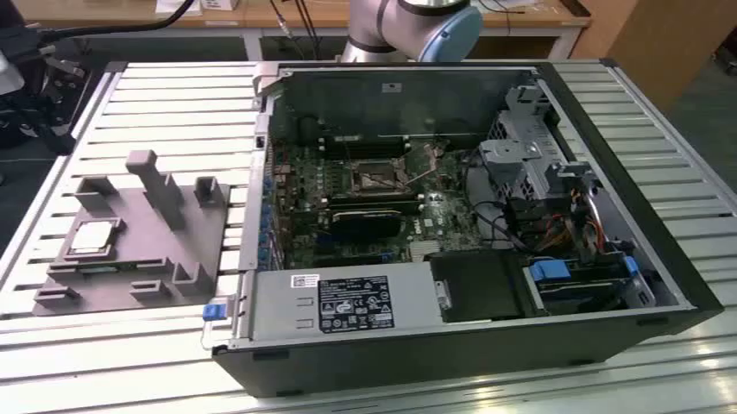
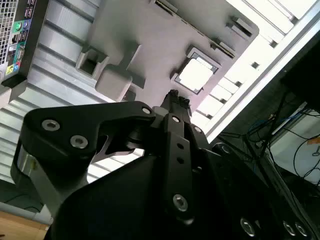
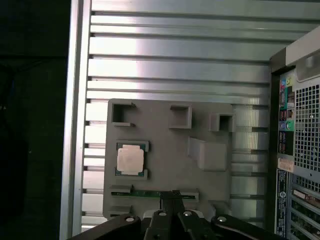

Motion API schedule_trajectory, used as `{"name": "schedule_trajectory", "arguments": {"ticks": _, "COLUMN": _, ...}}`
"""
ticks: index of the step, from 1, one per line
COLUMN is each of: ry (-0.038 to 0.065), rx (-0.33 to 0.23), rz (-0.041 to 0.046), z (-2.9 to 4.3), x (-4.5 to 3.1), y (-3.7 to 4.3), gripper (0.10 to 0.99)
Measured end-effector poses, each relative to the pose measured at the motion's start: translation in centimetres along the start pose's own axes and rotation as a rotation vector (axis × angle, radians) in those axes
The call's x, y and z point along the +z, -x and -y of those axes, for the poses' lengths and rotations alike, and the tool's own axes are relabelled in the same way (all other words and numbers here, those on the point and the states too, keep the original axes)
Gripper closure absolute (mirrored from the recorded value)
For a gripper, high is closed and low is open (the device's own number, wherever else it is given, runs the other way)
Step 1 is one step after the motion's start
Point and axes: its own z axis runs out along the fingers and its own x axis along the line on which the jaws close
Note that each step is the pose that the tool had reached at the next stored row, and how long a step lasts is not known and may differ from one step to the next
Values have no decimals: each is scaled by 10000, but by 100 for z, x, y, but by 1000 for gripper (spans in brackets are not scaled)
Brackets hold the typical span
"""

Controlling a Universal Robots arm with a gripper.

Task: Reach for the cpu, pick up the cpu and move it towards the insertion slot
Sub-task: 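Pick up the cpu and move it towards the insertion slot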

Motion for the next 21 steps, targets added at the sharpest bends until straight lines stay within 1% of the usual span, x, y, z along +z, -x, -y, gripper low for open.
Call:
{"name": "schedule_trajectory", "arguments": {"ticks": 7, "ry": 1, "rx": 0, "rz": 1, "z": 0, "x": 5, "y": 0, "gripper": 980}}
{"name": "schedule_trajectory", "arguments": {"ticks": 18, "ry": 0, "rx": 0, "rz": 1, "z": 4, "x": 98, "y": 0, "gripper": 980}}
{"name": "schedule_trajectory", "arguments": {"ticks": 21, "ry": 0, "rx": 0, "rz": 1, "z": 6, "x": 147, "y": 0, "gripper": 980}}
